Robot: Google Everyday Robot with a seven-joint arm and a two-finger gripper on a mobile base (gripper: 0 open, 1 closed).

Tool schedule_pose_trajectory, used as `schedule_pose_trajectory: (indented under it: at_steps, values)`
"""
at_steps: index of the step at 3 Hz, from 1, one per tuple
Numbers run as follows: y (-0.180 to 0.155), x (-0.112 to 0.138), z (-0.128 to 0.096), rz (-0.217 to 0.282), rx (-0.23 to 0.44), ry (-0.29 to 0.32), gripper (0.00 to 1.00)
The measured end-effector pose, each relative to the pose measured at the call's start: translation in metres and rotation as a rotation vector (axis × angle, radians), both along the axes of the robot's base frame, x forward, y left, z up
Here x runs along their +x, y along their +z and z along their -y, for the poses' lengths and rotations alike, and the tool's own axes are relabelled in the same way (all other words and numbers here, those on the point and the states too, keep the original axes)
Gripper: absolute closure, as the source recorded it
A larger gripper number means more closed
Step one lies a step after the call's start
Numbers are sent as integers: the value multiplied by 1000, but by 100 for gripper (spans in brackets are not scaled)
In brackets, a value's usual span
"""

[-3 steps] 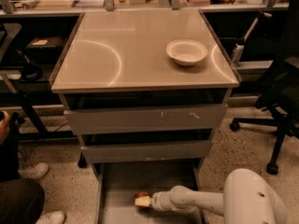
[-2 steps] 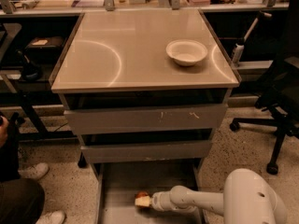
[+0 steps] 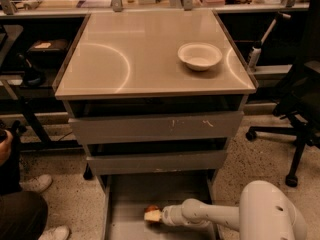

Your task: Place apple into bottom drawer

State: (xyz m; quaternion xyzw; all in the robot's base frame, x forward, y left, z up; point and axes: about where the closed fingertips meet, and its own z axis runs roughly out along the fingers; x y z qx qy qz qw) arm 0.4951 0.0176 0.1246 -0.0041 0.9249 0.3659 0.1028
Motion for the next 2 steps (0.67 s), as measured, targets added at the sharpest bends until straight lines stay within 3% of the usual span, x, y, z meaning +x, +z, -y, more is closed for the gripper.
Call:
schedule_pose_trajectory:
  at_steps: [1, 2]
  values:
    - [0, 0, 0, 0, 0, 0, 0]
    - [0, 0, 0, 0, 0, 0, 0]
